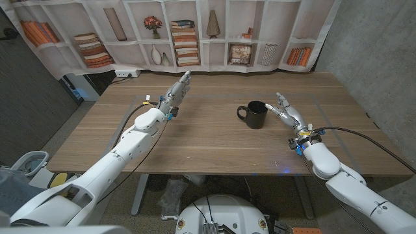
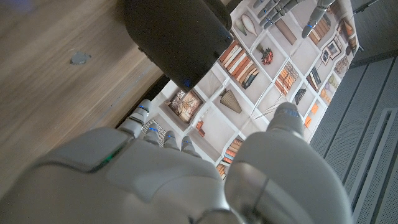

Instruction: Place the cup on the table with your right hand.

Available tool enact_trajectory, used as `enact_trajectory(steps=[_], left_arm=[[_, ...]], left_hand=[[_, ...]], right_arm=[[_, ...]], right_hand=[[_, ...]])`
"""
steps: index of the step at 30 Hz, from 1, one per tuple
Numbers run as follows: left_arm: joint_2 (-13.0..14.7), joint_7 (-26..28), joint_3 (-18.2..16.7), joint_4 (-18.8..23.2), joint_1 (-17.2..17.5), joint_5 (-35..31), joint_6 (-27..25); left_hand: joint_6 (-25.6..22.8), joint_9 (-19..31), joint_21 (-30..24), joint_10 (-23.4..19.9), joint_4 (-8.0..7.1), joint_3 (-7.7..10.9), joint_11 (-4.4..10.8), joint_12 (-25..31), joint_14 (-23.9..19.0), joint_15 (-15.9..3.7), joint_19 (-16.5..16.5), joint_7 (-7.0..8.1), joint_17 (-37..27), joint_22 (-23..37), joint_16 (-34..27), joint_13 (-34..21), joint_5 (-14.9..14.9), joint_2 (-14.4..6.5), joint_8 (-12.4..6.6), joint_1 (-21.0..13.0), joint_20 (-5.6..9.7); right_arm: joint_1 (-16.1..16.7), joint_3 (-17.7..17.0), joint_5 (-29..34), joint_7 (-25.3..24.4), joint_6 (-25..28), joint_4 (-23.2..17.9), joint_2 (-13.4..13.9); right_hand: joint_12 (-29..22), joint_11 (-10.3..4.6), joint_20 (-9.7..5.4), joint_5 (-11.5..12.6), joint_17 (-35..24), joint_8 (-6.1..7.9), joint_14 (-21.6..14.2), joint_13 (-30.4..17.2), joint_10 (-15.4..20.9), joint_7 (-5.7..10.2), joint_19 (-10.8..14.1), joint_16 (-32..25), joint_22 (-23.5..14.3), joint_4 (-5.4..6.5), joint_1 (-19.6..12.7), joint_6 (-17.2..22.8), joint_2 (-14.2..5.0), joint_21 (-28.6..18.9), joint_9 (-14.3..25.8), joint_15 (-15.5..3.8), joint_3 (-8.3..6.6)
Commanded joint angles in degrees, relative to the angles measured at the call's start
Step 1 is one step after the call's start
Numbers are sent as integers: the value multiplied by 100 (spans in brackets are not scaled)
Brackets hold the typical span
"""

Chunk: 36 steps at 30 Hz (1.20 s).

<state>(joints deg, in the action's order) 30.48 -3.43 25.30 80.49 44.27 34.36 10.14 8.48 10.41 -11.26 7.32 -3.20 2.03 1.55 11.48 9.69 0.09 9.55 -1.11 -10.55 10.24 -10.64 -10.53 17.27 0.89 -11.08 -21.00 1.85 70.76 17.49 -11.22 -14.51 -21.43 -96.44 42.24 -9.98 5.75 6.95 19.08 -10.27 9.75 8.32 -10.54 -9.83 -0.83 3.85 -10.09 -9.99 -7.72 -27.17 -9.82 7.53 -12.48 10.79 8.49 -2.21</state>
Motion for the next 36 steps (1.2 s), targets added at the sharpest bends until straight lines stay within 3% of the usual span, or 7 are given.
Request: enact_trajectory(steps=[1, 14, 36], left_arm=[[-21, -40, 23, -44, -63, -8, -22], [-17, -24, 18, -14, -43, -2, -31], [6, 59, 72, 143, -83, -78, -179]], left_hand=[[-3, 16, -15, 19, -13, -20, 28, 23, 123, 0, 204, 3, -6, 19, -15, -16, -7, -13, -25, -60, 150], [-1, 16, -17, 12, -14, -31, 25, 25, 114, 2, 207, 1, -6, 20, -19, -17, -15, -21, -21, -65, 146], [-9, 16, -18, 15, -15, -53, 29, 21, 124, -6, 213, 1, -7, 20, -16, -17, -26, -33, -19, -75, 130]], right_arm=[[16, 58, 419, -262, 314, -130, 11], [18, 138, 790, -427, 794, -387, 152], [-86, 337, 1353, -775, 1236, -397, 212]], right_hand=[[-44, 42, 30, 30, -8, 47, 39, -19, -598, -57, 40, -19, -9, -4, -65, -931, 12, 18, 26, -2, 37], [-62, 47, 45, 49, -8, 68, 62, -21, -618, -53, 60, -20, -9, 3, -91, -943, -11, 30, 28, -11, 49], [-78, 57, 43, 83, -7, 71, 55, -26, -685, -48, 120, -38, -10, 9, -143, -1040, -45, 38, 32, -58, 67]])
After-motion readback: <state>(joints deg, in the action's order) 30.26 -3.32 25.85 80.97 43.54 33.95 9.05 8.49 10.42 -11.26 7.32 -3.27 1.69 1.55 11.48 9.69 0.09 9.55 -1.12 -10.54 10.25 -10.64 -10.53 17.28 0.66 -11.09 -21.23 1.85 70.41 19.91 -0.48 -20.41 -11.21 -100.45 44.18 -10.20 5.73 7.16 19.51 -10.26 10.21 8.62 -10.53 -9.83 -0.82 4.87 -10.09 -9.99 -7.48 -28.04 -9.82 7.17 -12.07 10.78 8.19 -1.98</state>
